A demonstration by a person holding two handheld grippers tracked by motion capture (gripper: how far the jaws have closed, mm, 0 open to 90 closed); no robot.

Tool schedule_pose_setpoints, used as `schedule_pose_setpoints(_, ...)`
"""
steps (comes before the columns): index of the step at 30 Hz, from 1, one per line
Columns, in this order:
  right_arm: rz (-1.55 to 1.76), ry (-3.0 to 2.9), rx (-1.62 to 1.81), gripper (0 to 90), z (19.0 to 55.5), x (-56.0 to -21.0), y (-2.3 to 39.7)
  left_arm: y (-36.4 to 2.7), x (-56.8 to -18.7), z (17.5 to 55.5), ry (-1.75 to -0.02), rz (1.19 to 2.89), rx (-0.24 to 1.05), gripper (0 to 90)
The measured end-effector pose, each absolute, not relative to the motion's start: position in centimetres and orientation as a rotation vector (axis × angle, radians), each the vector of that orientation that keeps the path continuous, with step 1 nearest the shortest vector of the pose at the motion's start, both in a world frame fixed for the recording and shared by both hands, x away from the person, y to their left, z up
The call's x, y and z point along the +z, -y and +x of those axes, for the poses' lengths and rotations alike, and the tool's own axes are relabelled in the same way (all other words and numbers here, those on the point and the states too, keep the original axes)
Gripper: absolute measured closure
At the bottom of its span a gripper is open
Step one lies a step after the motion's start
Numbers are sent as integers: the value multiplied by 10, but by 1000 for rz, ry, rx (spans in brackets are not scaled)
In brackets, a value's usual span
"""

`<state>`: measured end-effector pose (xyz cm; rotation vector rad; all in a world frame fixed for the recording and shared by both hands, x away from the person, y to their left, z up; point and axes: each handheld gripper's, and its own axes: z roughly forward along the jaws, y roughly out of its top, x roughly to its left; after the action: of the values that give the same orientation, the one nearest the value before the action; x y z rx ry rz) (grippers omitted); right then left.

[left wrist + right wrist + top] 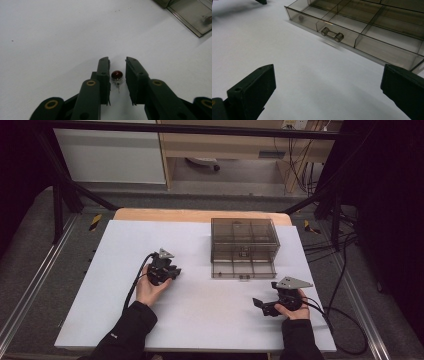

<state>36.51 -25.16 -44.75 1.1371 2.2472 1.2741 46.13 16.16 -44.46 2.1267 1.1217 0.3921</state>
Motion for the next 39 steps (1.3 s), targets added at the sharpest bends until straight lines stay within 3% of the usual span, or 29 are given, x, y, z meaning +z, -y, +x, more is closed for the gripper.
schedule_pose_setpoints(8,1137,-2247,1275,6,365,-447,252,-161,-446,461,-1111,2135,397,782)
schedule_pose_setpoints(39,1138,-2247,1278,6,365,-447,252,-161,-438,456,-1073,2123,392,795)
